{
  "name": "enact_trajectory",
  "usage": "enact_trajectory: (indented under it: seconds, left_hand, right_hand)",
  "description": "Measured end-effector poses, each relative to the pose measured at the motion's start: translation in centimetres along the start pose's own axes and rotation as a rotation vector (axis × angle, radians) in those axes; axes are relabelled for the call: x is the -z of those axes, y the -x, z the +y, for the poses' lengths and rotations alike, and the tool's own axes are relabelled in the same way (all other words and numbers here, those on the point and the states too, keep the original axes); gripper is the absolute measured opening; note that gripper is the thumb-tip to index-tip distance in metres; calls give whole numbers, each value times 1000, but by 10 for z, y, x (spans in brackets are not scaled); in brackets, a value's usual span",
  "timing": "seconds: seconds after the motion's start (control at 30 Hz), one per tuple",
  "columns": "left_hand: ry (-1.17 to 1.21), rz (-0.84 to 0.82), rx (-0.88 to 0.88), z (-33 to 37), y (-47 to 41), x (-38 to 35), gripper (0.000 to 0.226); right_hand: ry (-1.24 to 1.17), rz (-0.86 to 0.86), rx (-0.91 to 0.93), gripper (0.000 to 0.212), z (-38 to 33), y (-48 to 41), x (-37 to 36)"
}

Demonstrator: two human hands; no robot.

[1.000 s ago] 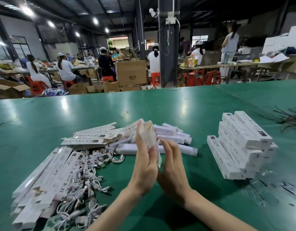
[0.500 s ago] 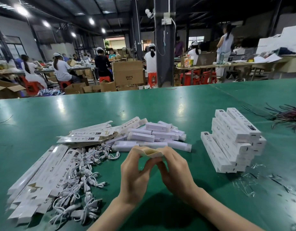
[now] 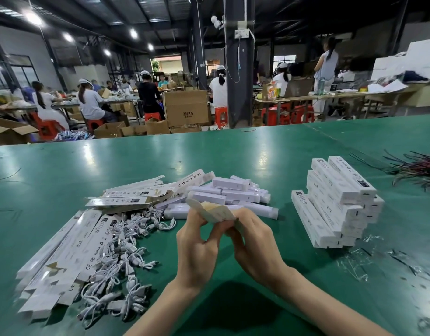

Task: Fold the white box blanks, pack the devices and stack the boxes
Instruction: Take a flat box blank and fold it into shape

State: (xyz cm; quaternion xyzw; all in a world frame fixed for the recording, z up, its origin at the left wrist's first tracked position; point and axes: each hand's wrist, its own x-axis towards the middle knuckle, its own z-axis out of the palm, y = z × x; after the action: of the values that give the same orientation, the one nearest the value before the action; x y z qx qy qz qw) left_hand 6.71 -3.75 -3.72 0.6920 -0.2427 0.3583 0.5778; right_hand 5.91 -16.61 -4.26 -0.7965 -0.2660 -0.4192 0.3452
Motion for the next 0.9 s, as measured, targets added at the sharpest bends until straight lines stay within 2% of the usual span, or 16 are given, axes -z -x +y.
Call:
enact_trajectory:
  seconds: [0.1, 0.17, 0.27, 0.37, 0.43, 0.5, 0.6, 0.7, 0.8, 0.9]
  left_hand:
    - [92, -98, 76, 3, -2, -4, 33]
    - [132, -165, 105, 5, -2, -6, 25]
    - [152, -199, 147, 5, -3, -2, 28]
    - [176, -217, 165, 4, -5, 8, 48]
    - [234, -249, 179, 6, -8, 15, 72]
    - [284, -251, 185, 8, -12, 19, 84]
    - [405, -242, 305, 8, -18, 26, 69]
    - [438, -326, 442, 5, -16, 27, 56]
    - [435, -340, 514, 5, -11, 22, 57]
    - [289, -314, 499, 0, -6, 19, 53]
  right_hand:
    - [22, 5, -34, 33, 1, -2, 1]
    - [44, 9, -18, 41, 1, -2, 1]
    - [-29, -86, -45, 50, 1, -3, 3]
    - [-237, -215, -197, 51, -3, -7, 9]
    - [-365, -221, -315, 49, -7, -12, 12]
    - [-527, -245, -443, 44, -9, -20, 17]
    - [-789, -318, -633, 34, -9, -27, 19]
    - [-1040, -317, -804, 35, -7, -29, 16]
    - [-1130, -329, -867, 42, -5, -25, 13]
    - [-1118, -339, -865, 38, -5, -20, 8]
